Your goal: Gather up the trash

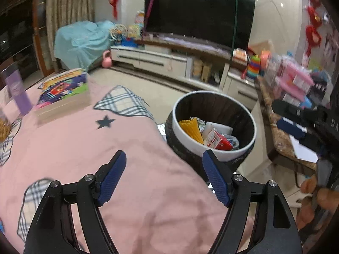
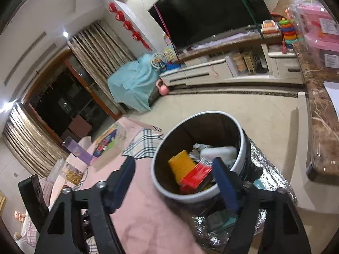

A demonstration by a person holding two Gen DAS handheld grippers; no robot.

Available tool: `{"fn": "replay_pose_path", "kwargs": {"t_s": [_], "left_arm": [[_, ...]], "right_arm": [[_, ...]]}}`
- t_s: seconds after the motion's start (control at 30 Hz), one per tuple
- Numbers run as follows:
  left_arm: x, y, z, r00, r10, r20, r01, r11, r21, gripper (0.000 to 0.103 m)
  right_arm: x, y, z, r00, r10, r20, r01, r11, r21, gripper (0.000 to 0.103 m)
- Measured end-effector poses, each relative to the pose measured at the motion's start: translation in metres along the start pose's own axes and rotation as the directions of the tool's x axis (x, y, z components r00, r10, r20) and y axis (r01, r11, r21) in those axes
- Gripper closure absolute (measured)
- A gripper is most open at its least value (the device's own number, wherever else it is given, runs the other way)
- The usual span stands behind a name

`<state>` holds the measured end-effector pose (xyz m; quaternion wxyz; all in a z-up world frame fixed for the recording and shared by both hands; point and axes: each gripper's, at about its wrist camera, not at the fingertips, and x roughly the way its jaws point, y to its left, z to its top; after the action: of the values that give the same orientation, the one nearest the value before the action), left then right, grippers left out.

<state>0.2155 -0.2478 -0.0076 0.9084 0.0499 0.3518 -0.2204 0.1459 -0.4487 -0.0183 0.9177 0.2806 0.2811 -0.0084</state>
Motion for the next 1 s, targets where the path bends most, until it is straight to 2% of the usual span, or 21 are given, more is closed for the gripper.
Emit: {"fn": "replay_pose_path", "kwargs": {"t_s": [0.17,0.23,0.4,0.43,0.5,0.57,0.63,0.77,1.0], "left_arm": [[-0.034,0.019,-0.031,0.999,0.007,0.052,-0.005,0.999,-0.033,0.02],[-0.049,0.027,-0.044,0.997,0.019,0.079,-0.015,0.999,-0.052,0.02],[-0.084,0.033,-0.061,0.985,0.041,0.169,-0.031,0.998,-0.062,0.019],[-0.092,0.033,-0.063,0.979,0.053,0.195,-0.042,0.997,-0.062,0.017],[-0.11,0.033,-0.066,0.963,0.087,0.256,-0.07,0.995,-0.076,0.005],[-0.129,0.032,-0.073,0.935,0.12,0.335,-0.096,0.992,-0.087,0.0],[-0.141,0.03,-0.08,0.91,0.164,0.381,-0.139,0.986,-0.093,0.0],[-0.154,0.027,-0.094,0.875,0.235,0.423,-0.211,0.972,-0.102,0.0],[-0.166,0.026,-0.111,0.845,0.296,0.446,-0.277,0.955,-0.11,0.0]], "right_arm": [[-0.028,0.024,-0.045,0.998,-0.024,0.061,0.028,0.998,-0.058,0.013],[-0.038,0.034,-0.062,0.991,-0.072,0.109,0.083,0.992,-0.096,0.013],[-0.06,0.059,-0.079,0.97,-0.14,0.2,0.176,0.968,-0.178,0.012],[-0.066,0.067,-0.08,0.965,-0.147,0.218,0.193,0.96,-0.205,0.01],[-0.08,0.079,-0.084,0.947,-0.154,0.283,0.228,0.941,-0.249,0.001],[-0.095,0.089,-0.09,0.919,-0.149,0.365,0.262,0.923,-0.281,0.0],[-0.104,0.096,-0.098,0.899,-0.151,0.412,0.291,0.907,-0.304,0.0],[-0.105,0.094,-0.11,0.898,-0.165,0.407,0.306,0.9,-0.311,0.0],[-0.114,0.086,-0.125,0.9,-0.155,0.408,0.283,0.919,-0.273,0.0]]}}
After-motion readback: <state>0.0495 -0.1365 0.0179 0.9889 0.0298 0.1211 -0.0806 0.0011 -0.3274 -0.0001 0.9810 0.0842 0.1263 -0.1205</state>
